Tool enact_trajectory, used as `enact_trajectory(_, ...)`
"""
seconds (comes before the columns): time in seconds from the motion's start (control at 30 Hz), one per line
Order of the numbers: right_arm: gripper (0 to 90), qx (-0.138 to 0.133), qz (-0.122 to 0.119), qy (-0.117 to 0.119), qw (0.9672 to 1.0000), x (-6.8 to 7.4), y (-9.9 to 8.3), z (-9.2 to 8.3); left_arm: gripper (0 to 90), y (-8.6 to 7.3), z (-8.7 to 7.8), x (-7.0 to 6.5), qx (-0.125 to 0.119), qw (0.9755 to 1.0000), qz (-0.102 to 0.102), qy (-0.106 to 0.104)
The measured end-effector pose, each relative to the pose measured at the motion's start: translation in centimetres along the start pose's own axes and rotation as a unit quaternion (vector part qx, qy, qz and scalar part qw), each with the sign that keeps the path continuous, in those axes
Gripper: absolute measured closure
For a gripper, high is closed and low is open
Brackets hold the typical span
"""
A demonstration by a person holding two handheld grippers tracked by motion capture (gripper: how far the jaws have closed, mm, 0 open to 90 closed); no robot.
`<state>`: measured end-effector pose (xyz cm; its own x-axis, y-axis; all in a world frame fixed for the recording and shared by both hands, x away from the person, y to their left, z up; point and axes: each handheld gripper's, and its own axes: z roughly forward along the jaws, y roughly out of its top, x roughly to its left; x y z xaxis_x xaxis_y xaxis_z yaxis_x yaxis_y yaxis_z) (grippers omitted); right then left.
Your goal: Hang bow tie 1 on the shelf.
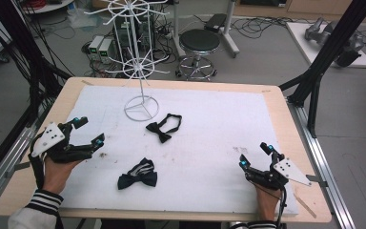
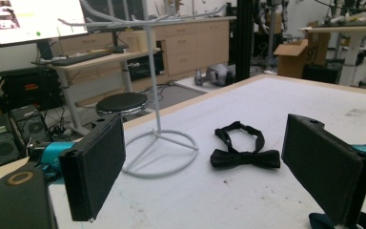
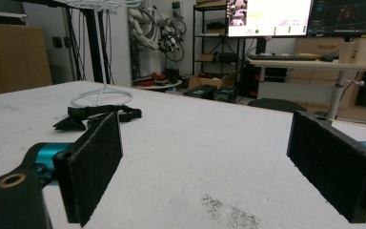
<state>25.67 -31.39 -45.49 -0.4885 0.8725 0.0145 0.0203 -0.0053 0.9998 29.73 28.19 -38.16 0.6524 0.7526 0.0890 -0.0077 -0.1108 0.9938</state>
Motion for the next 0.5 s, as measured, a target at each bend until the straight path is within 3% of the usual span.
enact_trajectory(0.27, 11.1, 0.001, 0.003, 0.001, 1.0000, 0.0, 0.0, 0.0, 15.3, 1.9, 0.8, -0.8, 0.027, 0.9981, 0.019, -0.052)
enact_trajectory(0.43, 11.1, 0.000, 0.003, 0.001, 1.0000, 0.0, 0.0, 0.0, 15.3, 2.8, 1.1, -1.3, 0.046, 0.9948, 0.022, -0.088)
enact_trajectory(0.47, 11.1, -0.001, 0.001, 0.000, 1.0000, 0.0, 0.0, 0.0, 15.3, 3.2, 1.3, -1.5, 0.054, 0.9930, 0.028, -0.101)
enact_trajectory(0.5, 11.1, -0.001, 0.001, 0.000, 1.0000, 0.0, 0.0, 0.0, 15.3, 3.2, 1.3, -1.5, 0.054, 0.9930, 0.028, -0.101)
